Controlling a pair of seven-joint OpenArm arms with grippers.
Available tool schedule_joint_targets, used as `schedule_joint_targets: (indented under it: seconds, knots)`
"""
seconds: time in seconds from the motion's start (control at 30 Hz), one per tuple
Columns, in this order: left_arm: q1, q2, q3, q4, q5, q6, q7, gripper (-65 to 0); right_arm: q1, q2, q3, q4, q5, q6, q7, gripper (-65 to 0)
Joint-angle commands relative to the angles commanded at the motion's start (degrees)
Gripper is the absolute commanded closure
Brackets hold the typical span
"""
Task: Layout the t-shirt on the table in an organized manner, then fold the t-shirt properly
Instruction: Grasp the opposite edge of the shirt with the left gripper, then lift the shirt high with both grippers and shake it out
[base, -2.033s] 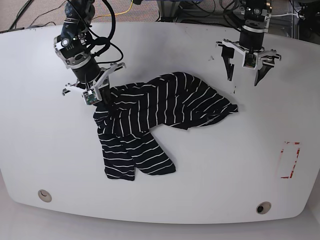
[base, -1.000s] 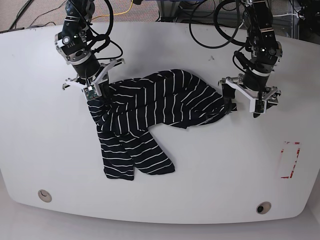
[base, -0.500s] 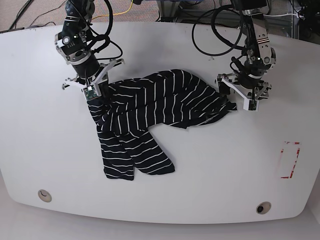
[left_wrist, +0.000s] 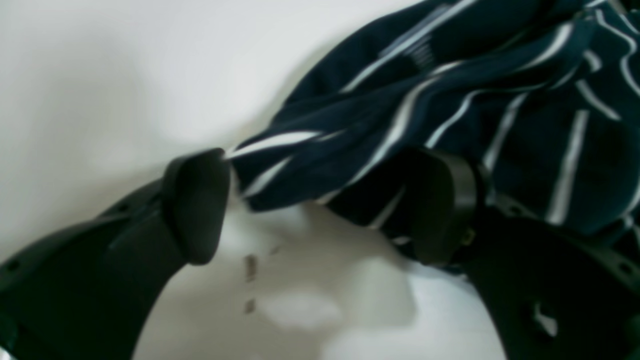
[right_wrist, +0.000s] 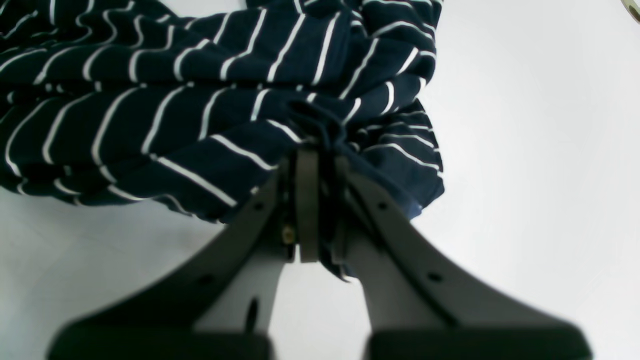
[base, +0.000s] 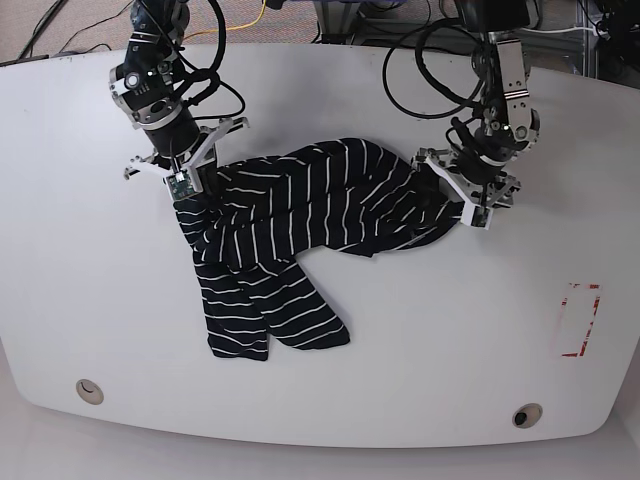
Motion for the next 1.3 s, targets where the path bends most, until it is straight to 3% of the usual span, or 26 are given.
schedule_joint_targets:
  seconds: [0.13, 0.27, 0.53, 0.77, 1.3]
  knots:
    - [-0.18, 0.18, 0.09, 0.00, 0.00, 0.00, 0.00, -16.2, 0.00, -0.09, 0.00, 0.00, 0.00, 0.00, 0.00, -0.3]
    - [-1.49, 0.26, 0.35, 0.35, 0.26, 0.00, 0.00, -0.3, 0.09, -0.09, 0.00, 0.00, 0.00, 0.00, 0.00, -0.3]
    - [-3.69, -0.09, 0.79, 5.27, 0.09, 0.00, 0.26, 0.0, 5.27, 0.09, 0.88, -2.02, -0.44, -0.53, -0.18, -0.3]
    - [-9.93, -1.32, 0.79, 14.42, 0.00, 0.00, 8.53, 0.0, 13.10, 0.09, 2.81, -3.25, -0.44, -0.53, -0.35, -0.5]
    - [-28.84, -1.41, 0.18, 17.41, 0.35, 0.18, 15.38, 0.0, 31.03, 2.37, 2.64, -3.43, -7.56, -0.18, -2.20, -0.6]
